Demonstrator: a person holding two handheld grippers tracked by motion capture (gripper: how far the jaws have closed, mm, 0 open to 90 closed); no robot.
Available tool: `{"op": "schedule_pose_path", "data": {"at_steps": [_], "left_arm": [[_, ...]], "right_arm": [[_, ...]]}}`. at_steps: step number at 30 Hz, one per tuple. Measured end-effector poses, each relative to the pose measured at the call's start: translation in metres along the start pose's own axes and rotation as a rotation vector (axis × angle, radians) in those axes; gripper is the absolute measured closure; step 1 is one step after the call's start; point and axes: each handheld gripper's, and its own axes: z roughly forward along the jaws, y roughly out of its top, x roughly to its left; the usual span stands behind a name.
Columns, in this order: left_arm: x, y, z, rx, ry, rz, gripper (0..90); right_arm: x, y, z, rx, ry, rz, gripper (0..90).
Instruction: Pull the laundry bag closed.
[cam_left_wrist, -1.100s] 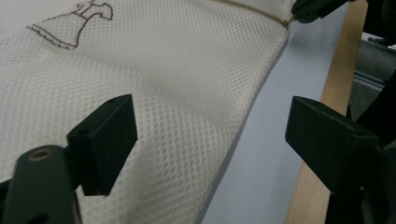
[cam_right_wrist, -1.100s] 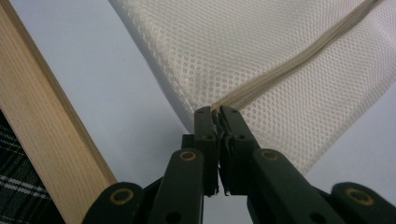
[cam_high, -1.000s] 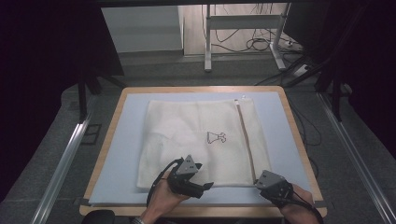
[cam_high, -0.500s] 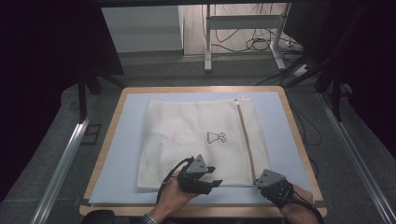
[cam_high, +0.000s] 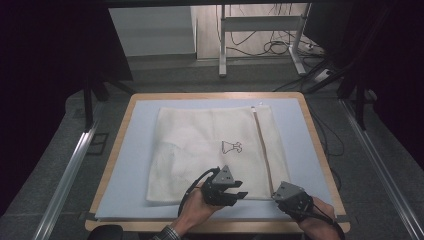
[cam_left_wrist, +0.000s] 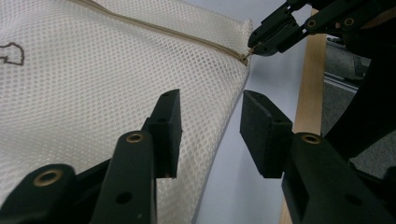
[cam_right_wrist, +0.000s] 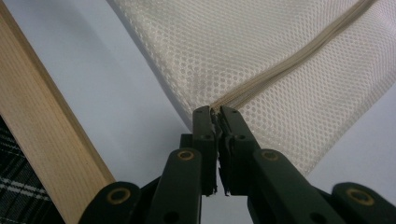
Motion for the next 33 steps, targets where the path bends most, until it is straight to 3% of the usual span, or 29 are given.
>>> {"op": "schedule_pose_path", "data": {"at_steps": [8,14,16,21,22,26,33], "left_arm": [[0.000,0.005,0.009,0.005,-0.010,-0.010,67.3],[0.000,0.010,0.021,0.015,-0.038,-0.009,71.4],[-0.001,0.012,0.031,0.009,-0.067,-0.027,72.9],[0.001,0.016,0.042,0.040,-0.078,0.014,81.0],[-0.001,0.016,0.045,0.022,-0.080,-0.006,82.6],[-0.003,0.021,0.054,0.030,-0.091,0.003,89.2],[-0.008,0.025,0.071,0.056,-0.081,0.006,89.6]], "right_arm": [[0.001,0.000,0.000,-0.006,-0.005,0.003,84.7],[0.000,0.000,0.000,-0.008,-0.001,0.005,84.9],[0.000,0.000,0.000,-0.012,-0.002,0.006,85.2],[0.000,0.000,0.000,-0.011,-0.001,0.000,85.3],[0.000,0.000,0.000,-0.012,-0.002,0.000,85.3],[0.000,-0.001,-0.001,-0.014,-0.002,0.002,85.3],[-0.001,-0.001,-0.001,-0.017,0.003,0.009,85.3]]}}
